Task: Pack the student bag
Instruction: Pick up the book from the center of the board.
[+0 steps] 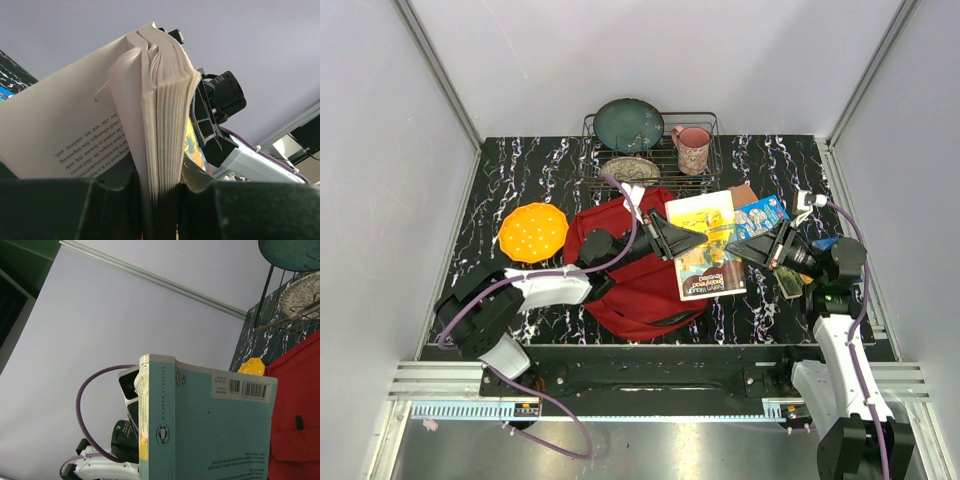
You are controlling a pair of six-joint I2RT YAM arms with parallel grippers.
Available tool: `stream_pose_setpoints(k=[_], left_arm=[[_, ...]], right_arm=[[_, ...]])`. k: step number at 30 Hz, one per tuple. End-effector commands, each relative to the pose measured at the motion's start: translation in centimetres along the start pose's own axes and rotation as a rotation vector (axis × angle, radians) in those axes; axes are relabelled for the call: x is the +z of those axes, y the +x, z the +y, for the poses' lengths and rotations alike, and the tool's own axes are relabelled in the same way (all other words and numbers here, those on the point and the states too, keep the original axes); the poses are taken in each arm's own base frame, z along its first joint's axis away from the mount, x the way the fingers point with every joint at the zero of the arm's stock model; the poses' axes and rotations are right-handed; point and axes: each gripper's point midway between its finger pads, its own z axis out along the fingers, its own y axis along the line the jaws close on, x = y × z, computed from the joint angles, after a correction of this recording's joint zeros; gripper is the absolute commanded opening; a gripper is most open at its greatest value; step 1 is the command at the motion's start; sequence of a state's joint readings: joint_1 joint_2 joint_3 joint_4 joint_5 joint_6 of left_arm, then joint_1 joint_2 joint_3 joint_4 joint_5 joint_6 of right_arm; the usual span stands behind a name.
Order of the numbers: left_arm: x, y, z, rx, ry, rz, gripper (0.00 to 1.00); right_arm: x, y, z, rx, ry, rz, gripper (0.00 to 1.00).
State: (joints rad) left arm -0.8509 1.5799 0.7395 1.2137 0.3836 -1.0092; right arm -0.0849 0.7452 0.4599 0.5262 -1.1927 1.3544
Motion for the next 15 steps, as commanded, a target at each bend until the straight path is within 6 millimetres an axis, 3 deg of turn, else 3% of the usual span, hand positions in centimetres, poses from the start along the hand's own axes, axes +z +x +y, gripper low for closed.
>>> stream_pose_setpoints(k=[1,2,4,5,8,9,12,15], left_arm=[[-0.4,-1.0,-1.5,0.106,0.003,-0.030,0.07],[-0.6,-1.3,-0.9,0.106,-0.032,-0.047,0.00],[-1.4,-1.4,-0.2,0.113,-0.098,-0.050,0.00],[-1.7,-1.7,0.7,0.107,-0.156,-0.068,0.00],[-3.0,-2.9,1.4,0.106,-0.251,-0.129,0.00],[-3.2,-3.2,1.5,0.104,-0.267,-0.142,0.00],[-3.6,-4.0,0.8,0.108,-0.274,-0.170,0.00],[-3.4,-4.2,0.2,0.112,-0.262,-0.162,0.00]], right_arm=[[0.2,0.4,0.1,-0.021,0.016,0.021,0.00],[0.2,0.3,-0.2,-0.046,0.027,0.017,0.02],[0.2,0.1,-0.8,-0.023,0.067,0.006,0.08],[0.2,0.1,-0.9,-0.049,0.076,0.005,0.24],[0.2,0.0,-1.1,-0.053,0.100,-0.013,0.42],[0.2,0.0,-1.3,-0.048,0.111,-0.019,0.55],[0.2,0.4,-1.8,-0.055,0.151,-0.017,0.64],[0.5,0.9,-2.1,-0.074,0.166,0.003,0.66]])
